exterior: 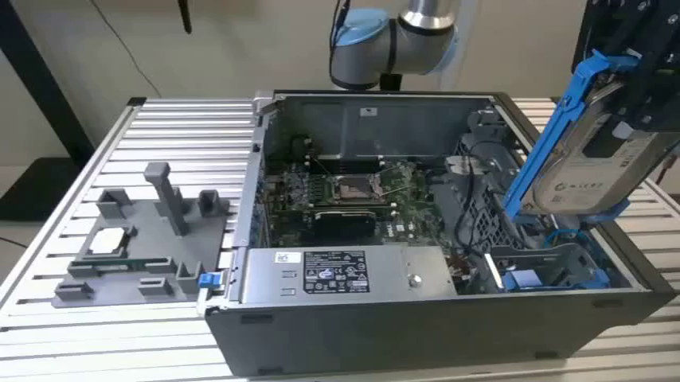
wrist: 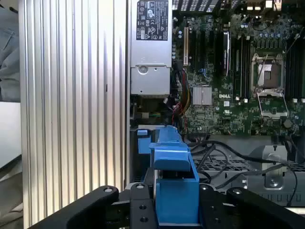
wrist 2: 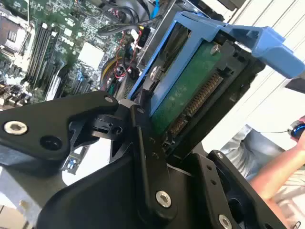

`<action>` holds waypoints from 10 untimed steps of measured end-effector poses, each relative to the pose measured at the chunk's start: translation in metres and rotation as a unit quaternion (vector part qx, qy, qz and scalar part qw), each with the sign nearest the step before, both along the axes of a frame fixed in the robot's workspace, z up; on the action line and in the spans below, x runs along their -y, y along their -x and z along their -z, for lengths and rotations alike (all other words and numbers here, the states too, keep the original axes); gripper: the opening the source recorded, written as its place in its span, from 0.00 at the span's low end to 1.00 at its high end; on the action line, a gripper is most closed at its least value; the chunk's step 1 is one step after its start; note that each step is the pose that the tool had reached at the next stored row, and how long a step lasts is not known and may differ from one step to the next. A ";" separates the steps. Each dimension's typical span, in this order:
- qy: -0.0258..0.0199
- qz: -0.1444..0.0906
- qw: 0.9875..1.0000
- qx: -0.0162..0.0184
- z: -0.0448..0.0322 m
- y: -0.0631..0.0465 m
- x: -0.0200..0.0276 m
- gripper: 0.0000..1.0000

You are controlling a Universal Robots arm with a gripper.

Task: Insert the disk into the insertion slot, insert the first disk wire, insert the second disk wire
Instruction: 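Insert the disk into the insertion slot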

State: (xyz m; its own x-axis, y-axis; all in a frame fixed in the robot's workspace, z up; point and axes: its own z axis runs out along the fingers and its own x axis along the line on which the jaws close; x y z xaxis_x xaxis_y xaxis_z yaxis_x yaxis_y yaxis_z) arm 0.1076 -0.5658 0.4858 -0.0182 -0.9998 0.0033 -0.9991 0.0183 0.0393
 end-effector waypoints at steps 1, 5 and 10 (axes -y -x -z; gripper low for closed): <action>0.000 0.000 1.000 0.000 0.0000 0.000 0.0000 0.00; 0.000 0.000 1.000 0.000 -0.0001 0.000 0.0000 0.00; 0.000 0.000 1.000 0.000 0.0000 0.000 0.0000 0.00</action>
